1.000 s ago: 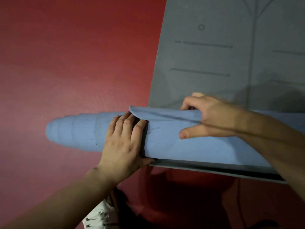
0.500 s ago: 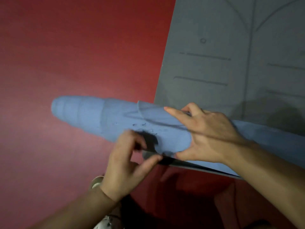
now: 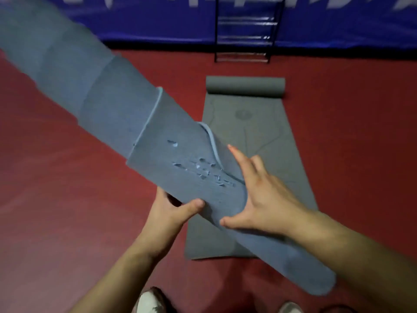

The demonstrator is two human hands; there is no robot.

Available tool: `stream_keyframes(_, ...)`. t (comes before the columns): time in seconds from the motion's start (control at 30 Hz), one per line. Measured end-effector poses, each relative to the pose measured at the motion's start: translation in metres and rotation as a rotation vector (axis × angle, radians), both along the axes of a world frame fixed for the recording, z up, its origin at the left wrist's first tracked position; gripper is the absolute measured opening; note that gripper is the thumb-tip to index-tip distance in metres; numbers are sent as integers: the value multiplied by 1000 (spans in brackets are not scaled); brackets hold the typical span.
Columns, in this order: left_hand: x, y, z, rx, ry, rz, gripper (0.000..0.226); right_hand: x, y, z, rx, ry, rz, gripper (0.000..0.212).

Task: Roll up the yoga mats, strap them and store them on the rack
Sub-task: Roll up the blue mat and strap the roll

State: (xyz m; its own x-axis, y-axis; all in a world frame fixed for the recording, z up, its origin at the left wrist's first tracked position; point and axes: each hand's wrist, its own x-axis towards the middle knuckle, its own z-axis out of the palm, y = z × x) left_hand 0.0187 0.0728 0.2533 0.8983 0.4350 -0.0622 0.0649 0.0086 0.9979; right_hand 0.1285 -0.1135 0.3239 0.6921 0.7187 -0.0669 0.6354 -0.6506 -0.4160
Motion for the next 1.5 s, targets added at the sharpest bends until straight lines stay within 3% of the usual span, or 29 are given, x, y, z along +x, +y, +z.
stream_keyframes(0.1, -24, -22, 75, 64, -97, -56, 105, -46, -29, 50, 138, -6, -110, 135)
stream_keyframes(0.23, -71, -60, 123, 130, -136, -137, 105, -112, -63, 81, 336, 19, -277, 116)
stream_keyframes(0.3, -99, -80, 129, 180, -145, -190, 107, -145, -79, 79, 389, 53, -343, 112)
stream_keyframes(0.47, -153, -113, 93, 257, -95, -262, 111, -205, -109, 31, 627, 209, -341, 128)
stream_keyframes(0.57, -178, -126, 57, 255, 20, -331, 110, -232, -119, -4, 586, 310, -373, 127)
stream_keyframes(0.67, -186, -133, 44, 268, 61, -380, 115, -249, -128, -25, 598, 267, -483, 119)
stream_keyframes(0.87, -194, -148, 54, 306, 37, -380, 105, -264, -146, -7, 622, 293, -495, 113)
stream_keyframes(1.2, -206, -168, 60, 312, -1, -454, 98, -269, -177, -15, 600, 620, -636, 101)
stream_keyframes(1.33, -201, -175, 61, 340, -28, -524, 102, -269, -193, -8, 673, 615, -604, 84)
stream_keyframes(1.5, -206, -181, 68, 341, -78, -470, 107, -272, -203, -2, 723, 513, -549, 86)
